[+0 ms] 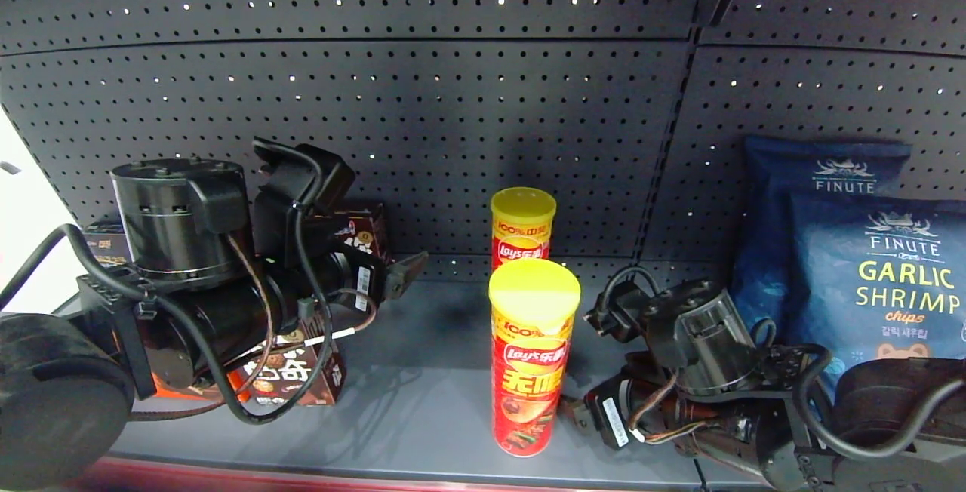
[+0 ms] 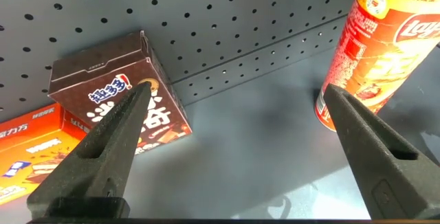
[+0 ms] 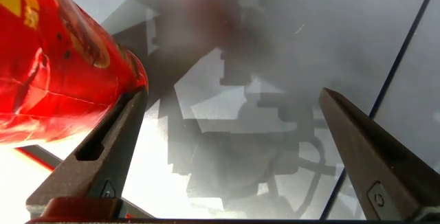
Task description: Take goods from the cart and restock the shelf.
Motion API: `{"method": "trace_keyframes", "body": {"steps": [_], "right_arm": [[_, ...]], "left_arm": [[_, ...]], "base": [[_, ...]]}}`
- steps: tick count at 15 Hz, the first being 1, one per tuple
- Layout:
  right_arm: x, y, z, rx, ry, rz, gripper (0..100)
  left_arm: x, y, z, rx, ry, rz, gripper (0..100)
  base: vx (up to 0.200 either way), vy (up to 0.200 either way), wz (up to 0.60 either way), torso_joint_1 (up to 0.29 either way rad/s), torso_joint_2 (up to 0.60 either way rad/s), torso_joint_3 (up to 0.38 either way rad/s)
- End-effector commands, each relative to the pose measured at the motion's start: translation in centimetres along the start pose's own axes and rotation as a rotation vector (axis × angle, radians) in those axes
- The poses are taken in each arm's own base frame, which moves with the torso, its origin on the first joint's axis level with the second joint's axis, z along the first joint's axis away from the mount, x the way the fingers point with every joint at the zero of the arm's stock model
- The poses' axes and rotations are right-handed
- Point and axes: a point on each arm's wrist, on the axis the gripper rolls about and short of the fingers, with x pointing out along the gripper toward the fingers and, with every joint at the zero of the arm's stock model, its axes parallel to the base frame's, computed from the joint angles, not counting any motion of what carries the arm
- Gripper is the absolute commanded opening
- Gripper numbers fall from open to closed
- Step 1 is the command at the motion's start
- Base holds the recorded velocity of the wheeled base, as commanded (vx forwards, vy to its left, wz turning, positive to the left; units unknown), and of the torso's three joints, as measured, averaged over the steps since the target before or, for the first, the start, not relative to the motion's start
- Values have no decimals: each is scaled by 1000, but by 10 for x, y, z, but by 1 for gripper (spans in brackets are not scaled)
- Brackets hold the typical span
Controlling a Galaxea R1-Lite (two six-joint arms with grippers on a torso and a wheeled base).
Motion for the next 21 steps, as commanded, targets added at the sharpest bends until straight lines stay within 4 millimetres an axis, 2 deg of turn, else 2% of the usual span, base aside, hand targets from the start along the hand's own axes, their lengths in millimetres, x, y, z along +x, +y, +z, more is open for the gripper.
{"method": "trace_keyframes", "body": {"steps": [1,11,21], "right_arm": [[0,0,0,0,-2,0,100],[0,0,-1,-2,3,2,100],[-23,-6,5,34,-54,11,100]], "left_arm": [[0,0,0,0,1,0,100],[-1,-1,-6,2,16,-3,100],[-6,-2,-2,2,2,-9,100]], "base": [[0,0,0,0,0,0],[0,0,0,0,0,0],[0,0,0,0,0,0]]}}
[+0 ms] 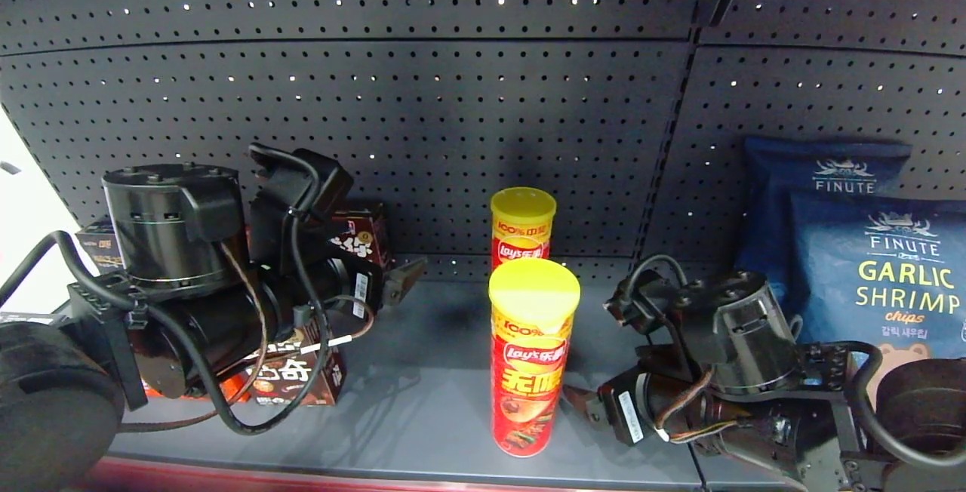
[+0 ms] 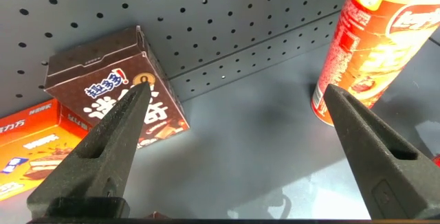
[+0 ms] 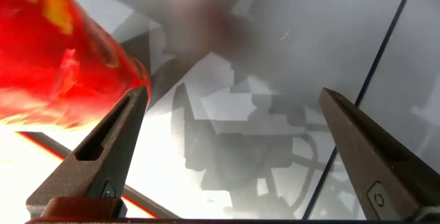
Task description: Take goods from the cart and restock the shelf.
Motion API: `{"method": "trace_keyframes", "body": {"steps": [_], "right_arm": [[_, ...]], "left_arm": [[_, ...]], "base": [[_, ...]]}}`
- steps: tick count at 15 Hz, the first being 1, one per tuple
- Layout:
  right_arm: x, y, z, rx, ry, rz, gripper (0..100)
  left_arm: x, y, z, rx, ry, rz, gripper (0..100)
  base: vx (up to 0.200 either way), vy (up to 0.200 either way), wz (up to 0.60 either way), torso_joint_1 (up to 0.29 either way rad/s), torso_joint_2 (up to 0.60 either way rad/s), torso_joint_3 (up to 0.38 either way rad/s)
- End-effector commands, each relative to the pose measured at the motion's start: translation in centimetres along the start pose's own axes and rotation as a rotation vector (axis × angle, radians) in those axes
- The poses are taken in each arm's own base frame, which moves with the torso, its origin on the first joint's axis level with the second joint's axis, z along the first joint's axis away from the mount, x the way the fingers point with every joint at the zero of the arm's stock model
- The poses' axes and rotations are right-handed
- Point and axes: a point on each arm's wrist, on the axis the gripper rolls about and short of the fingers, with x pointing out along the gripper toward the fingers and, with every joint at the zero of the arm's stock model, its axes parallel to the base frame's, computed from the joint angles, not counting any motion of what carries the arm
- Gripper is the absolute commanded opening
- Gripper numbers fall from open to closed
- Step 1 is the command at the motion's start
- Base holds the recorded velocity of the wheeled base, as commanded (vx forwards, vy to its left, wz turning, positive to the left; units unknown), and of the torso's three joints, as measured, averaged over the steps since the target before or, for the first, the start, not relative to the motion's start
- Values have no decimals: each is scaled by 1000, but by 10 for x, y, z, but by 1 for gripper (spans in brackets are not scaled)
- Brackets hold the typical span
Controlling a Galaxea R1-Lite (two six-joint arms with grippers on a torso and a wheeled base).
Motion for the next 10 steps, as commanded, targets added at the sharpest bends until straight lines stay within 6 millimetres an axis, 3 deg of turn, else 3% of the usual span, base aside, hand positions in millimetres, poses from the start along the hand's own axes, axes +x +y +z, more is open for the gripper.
{"method": "trace_keyframes", "body": {"steps": [1,10], "right_arm": [[-5,1,0,-1,-7,7,100],[-5,5,-4,-14,4,26,100]], "left_arm": [[-1,0,0,0,0,1,100],[-2,1,-2,-2,5,5,100]], "base": [[0,0,0,0,0,0],[0,0,0,0,0,0]]}}
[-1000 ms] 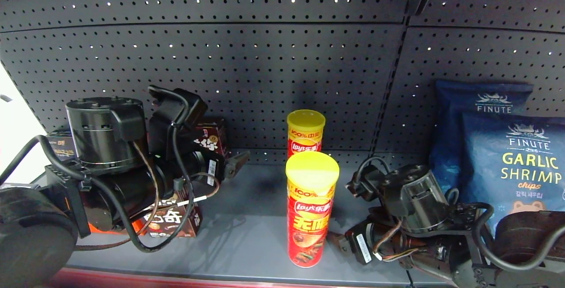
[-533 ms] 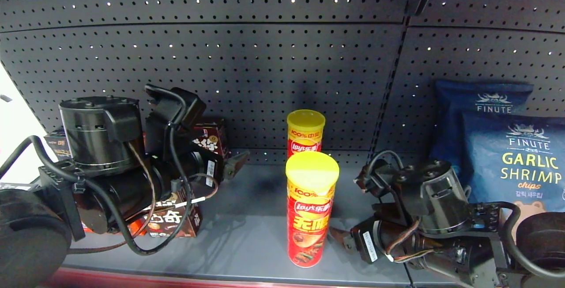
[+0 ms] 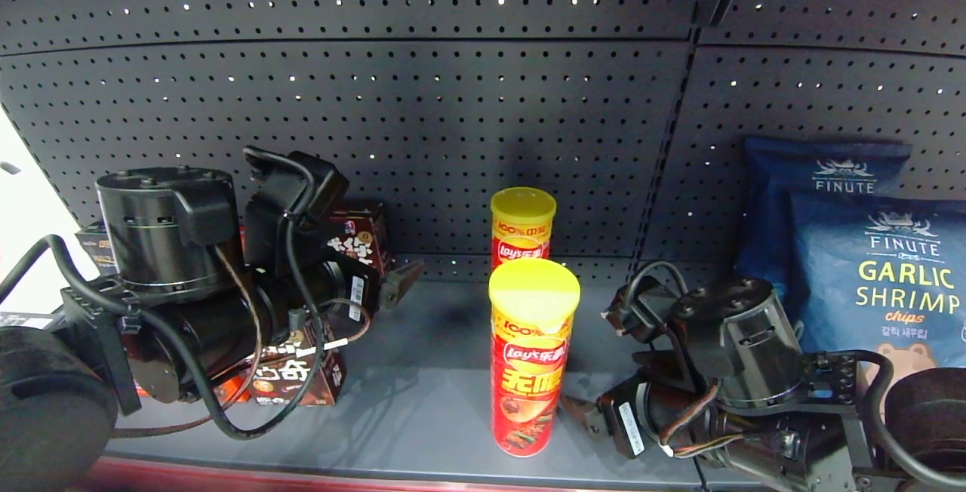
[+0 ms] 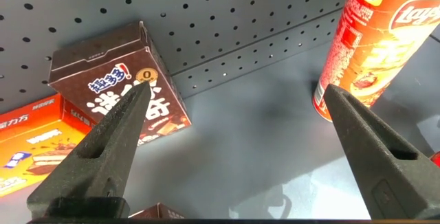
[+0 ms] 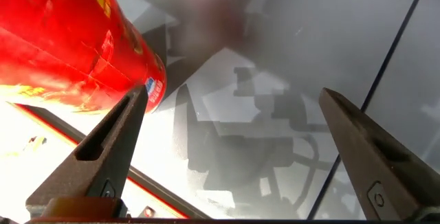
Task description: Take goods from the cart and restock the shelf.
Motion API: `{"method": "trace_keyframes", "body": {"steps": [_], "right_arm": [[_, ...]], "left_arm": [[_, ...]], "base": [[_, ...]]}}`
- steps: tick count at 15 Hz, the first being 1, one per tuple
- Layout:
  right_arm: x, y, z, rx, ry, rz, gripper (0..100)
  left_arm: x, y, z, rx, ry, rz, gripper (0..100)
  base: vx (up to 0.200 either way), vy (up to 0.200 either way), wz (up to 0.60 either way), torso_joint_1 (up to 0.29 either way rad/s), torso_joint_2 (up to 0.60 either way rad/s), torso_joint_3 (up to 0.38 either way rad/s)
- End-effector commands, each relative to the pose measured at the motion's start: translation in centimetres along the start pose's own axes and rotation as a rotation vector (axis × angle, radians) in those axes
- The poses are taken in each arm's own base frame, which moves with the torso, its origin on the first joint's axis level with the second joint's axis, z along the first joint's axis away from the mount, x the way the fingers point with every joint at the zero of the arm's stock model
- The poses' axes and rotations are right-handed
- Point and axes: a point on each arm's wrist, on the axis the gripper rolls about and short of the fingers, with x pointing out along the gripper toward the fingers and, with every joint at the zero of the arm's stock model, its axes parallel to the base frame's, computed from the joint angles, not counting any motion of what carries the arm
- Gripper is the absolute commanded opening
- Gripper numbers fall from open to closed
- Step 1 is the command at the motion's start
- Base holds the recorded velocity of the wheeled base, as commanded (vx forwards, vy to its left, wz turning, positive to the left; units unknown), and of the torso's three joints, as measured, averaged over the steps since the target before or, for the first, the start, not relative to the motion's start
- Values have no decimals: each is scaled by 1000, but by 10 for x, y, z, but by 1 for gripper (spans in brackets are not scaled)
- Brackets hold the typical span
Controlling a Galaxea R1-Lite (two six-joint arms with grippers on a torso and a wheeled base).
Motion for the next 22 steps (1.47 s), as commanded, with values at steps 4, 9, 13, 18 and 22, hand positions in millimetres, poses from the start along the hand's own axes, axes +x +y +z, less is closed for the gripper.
{"method": "trace_keyframes", "body": {"steps": [4,9,13,18,22], "right_arm": [[4,2,-2,-6,14,7,100],[7,6,-3,-13,18,17,100],[3,3,-5,-8,14,12,100],[-34,-16,17,77,-123,4,100],[-80,-37,30,137,-270,2,100]], "left_arm": [[0,0,0,0,-3,1,100],[0,0,0,-1,-1,2,100],[0,0,0,-1,-1,2,100],[-8,0,9,-2,-43,-1,100],[-43,8,30,-17,-151,15,100]], "base": [[0,0,0,0,0,0],[0,0,0,0,0,0],[0,0,0,0,0,0],[0,0,0,0,0,0],[0,0,0,0,0,0]]}}
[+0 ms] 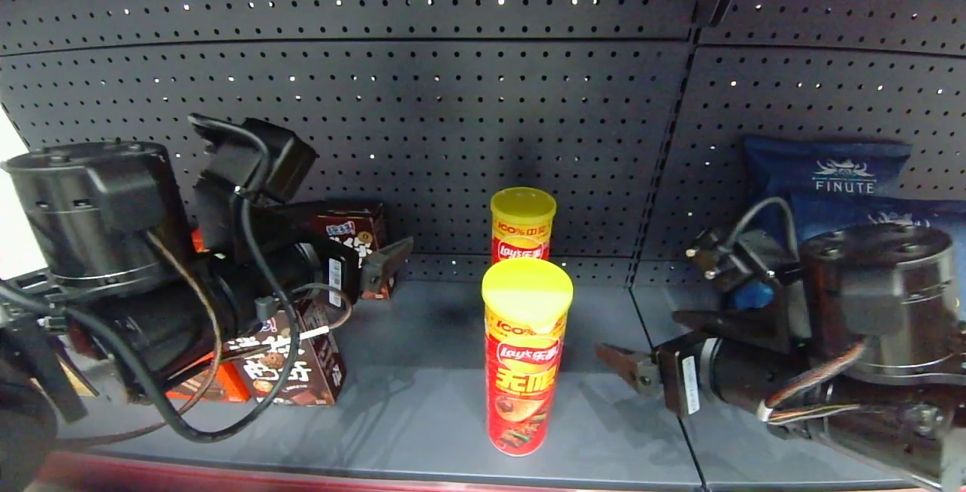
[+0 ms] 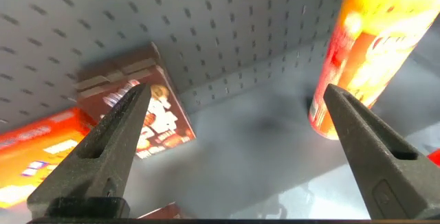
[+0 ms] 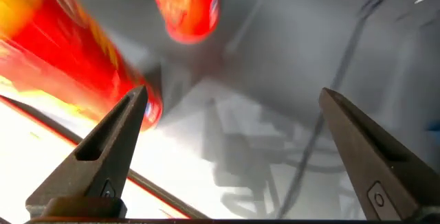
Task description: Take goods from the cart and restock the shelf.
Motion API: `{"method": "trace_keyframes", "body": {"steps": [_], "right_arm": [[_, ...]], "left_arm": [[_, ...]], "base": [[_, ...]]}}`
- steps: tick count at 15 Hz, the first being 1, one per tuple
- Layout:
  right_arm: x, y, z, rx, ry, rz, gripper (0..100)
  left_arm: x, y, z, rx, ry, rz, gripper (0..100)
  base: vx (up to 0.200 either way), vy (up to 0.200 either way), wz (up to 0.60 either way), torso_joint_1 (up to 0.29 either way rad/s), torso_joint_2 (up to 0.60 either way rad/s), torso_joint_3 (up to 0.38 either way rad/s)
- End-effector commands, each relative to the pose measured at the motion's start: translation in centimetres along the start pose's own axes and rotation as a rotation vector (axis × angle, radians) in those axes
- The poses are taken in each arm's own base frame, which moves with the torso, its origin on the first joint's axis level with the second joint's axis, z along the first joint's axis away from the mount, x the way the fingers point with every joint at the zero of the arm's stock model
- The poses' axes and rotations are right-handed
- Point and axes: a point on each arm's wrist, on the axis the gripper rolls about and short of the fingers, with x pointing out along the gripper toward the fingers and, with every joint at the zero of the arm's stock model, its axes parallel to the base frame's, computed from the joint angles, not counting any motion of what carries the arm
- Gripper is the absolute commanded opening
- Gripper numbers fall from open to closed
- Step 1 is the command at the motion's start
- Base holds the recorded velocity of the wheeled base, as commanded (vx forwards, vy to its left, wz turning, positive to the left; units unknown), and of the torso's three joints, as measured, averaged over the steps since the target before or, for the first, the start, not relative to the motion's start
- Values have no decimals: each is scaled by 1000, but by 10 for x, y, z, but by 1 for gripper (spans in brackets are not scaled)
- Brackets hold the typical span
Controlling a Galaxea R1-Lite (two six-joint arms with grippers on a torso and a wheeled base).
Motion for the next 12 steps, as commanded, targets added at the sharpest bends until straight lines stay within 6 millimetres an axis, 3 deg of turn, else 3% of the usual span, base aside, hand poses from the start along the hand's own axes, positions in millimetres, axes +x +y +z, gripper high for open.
{"method": "trace_keyframes", "body": {"steps": [1,3,4,5,7,9,12], "right_arm": [[-46,-16,14,46,-132,21,100],[-75,-25,10,55,-193,32,100],[-82,-27,6,54,-201,34,100],[-99,-35,-5,53,-226,36,100],[-118,-46,-28,62,-241,7,100],[-129,-58,-45,81,-252,-77,100],[-155,-87,-86,165,-289,-424,100]], "left_arm": [[-36,8,17,-14,-100,8,100],[-78,12,11,-21,-148,8,100],[-88,14,7,-22,-153,16,100],[-117,25,-8,-25,-166,83,100],[-152,35,-30,-29,-190,167,100],[-171,35,-46,-34,-198,227,100],[-211,27,-83,-41,-163,391,100]], "base": [[0,0,0,0,0,0],[0,0,0,0,0,0],[0,0,0,0,0,0],[0,0,0,0,0,0],[0,0,0,0,0,0],[0,0,0,0,0,0],[0,0,0,0,0,0]]}}
